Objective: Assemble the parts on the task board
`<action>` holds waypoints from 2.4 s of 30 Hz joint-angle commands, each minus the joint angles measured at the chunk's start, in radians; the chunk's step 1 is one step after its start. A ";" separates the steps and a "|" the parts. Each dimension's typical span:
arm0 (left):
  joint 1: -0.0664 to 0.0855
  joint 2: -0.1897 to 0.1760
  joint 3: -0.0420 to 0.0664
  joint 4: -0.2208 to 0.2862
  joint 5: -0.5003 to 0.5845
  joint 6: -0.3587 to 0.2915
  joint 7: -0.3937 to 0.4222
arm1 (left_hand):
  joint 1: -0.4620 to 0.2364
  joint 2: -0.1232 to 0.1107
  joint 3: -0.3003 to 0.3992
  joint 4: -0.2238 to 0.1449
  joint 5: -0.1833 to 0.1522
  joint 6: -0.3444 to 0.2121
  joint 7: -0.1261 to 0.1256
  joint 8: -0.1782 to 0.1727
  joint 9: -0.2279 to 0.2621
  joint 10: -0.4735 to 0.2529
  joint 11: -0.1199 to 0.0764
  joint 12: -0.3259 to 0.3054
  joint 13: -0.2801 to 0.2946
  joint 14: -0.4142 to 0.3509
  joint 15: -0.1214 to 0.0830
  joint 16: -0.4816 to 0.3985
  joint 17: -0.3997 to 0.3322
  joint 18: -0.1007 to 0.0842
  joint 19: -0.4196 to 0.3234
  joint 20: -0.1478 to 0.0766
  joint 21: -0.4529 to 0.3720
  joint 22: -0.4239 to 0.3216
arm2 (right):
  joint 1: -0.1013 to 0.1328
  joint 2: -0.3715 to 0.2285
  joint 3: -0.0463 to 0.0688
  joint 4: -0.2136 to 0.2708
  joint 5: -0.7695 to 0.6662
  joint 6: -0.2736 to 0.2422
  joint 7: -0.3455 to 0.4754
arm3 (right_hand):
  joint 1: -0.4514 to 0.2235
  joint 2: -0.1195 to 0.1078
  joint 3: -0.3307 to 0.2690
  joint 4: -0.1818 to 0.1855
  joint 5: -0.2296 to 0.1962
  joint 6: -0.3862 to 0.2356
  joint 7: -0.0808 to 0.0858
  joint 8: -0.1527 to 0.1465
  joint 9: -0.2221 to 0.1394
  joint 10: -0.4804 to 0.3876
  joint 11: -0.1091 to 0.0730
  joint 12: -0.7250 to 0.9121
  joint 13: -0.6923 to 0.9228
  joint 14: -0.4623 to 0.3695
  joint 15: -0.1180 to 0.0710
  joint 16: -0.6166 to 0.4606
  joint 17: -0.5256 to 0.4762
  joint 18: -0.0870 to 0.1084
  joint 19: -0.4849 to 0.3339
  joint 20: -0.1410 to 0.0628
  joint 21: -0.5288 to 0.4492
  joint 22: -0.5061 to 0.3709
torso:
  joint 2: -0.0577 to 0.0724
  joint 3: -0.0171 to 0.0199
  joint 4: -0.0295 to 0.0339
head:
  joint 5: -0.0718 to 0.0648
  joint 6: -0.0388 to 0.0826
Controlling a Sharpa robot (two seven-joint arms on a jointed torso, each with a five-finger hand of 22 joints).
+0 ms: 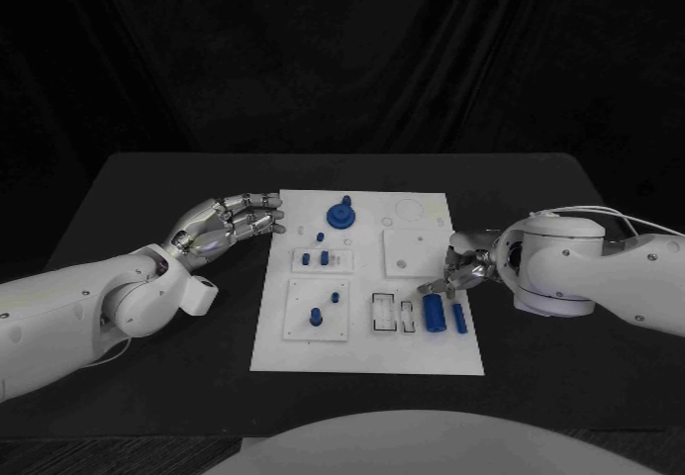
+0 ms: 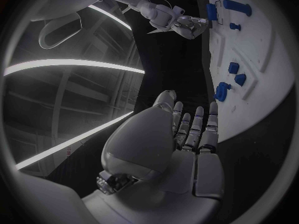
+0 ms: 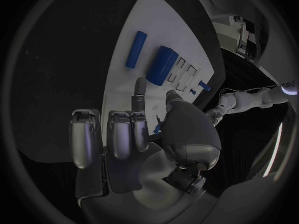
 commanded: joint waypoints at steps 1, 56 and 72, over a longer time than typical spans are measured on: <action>-0.002 0.002 0.001 0.002 0.006 0.010 0.012 | -0.001 0.004 0.000 -0.005 0.006 0.003 0.006 -0.007 -0.002 0.001 0.008 0.004 0.000 0.002 0.006 0.004 -0.001 -0.015 0.007 -0.002 0.005 -0.001 | -0.009 0.004 0.000 -0.004 0.006 0.016 -0.016 | 0.024 0.004 0.006 0.000 0.051 0.005 -0.001 -0.010 0.007 0.104 -0.005 0.002 0.263 0.103 -0.009 0.001 0.260 -0.010 0.097 -0.008 0.001 0.256 | 0.000 0.0001 -0.0014 | 0.000 0.000; -0.005 0.000 0.001 -0.001 0.006 0.023 0.003 | -0.004 0.005 0.004 -0.007 0.007 0.004 0.008 -0.010 -0.003 0.000 0.010 -0.001 -0.001 0.003 0.009 0.005 -0.002 -0.017 0.008 -0.001 0.005 -0.002 | -0.047 0.018 0.001 0.001 0.159 -0.100 0.034 | 0.192 -0.041 0.194 -0.090 0.819 -0.162 -0.032 0.150 0.516 0.104 -0.039 0.002 0.263 0.087 -0.023 -0.042 0.178 0.003 0.074 -0.020 -0.043 0.239 | -0.001 -0.0001 -0.0007 | 0.012 0.000; -0.006 0.000 0.001 -0.003 0.006 0.025 -0.002 | -0.005 0.005 0.005 -0.008 0.007 0.004 0.009 -0.010 -0.003 0.000 0.010 -0.002 -0.001 0.004 0.011 0.006 -0.002 -0.018 0.008 -0.001 0.005 -0.002 | -0.033 0.031 0.001 0.009 0.155 -0.179 0.058 | 0.183 -0.049 0.222 -0.097 0.752 -0.186 -0.027 0.137 0.548 0.104 -0.038 0.002 0.263 0.082 -0.022 -0.057 0.151 0.009 0.064 -0.020 -0.065 0.231 | -0.001 -0.0001 -0.0003 | 0.021 0.000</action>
